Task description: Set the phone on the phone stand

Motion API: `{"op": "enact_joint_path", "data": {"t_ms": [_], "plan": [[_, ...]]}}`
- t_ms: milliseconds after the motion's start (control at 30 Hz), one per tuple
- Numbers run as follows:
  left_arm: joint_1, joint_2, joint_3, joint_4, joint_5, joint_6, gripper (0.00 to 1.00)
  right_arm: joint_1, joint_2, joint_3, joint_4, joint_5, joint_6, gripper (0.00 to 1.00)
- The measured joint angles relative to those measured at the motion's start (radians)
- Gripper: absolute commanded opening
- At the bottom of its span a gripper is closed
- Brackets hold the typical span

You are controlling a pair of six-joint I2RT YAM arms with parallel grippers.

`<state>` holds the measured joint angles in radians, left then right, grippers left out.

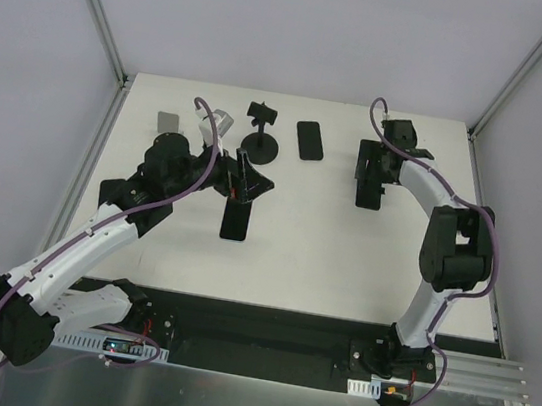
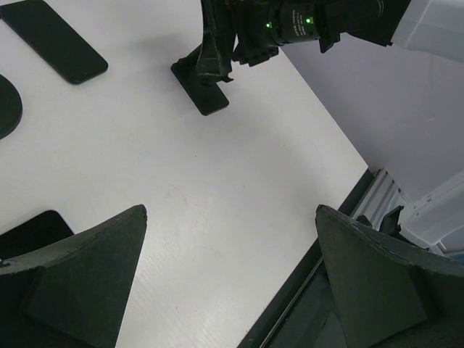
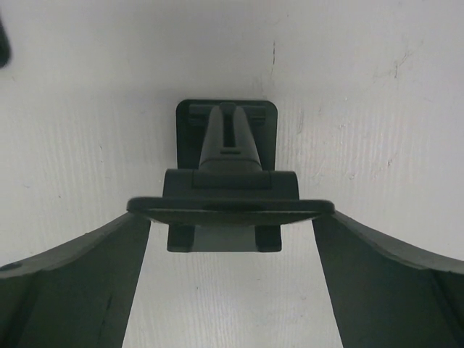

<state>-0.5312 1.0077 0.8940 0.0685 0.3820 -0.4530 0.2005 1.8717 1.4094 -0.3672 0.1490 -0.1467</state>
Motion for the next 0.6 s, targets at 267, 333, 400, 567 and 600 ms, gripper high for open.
{"op": "enact_joint_path", "data": {"t_ms": [267, 333, 400, 567, 600], "plan": [[0.0, 0.013, 0.0, -0.002, 0.0, 0.0, 0.99, 0.0, 0.054, 0.083, 0.018, 0.007, 0.006, 0.56], [0.0, 0.013, 0.0, -0.003, 0.0, 0.0, 0.99, 0.0, 0.054, 0.084, 0.016, 0.01, 0.008, 0.4], [0.0, 0.013, 0.0, -0.002, 0.0, 0.0, 0.99, 0.0, 0.054, 0.083, 0.019, 0.012, 0.006, 0.2], [0.0, 0.013, 0.0, -0.003, 0.0, 0.0, 0.99, 0.0, 0.026, 0.031, 0.063, 0.03, 0.02, 0.01], [0.0, 0.013, 0.0, -0.003, 0.0, 0.0, 0.98, 0.0, 0.011, 0.008, 0.076, 0.035, 0.03, 0.01]]}}
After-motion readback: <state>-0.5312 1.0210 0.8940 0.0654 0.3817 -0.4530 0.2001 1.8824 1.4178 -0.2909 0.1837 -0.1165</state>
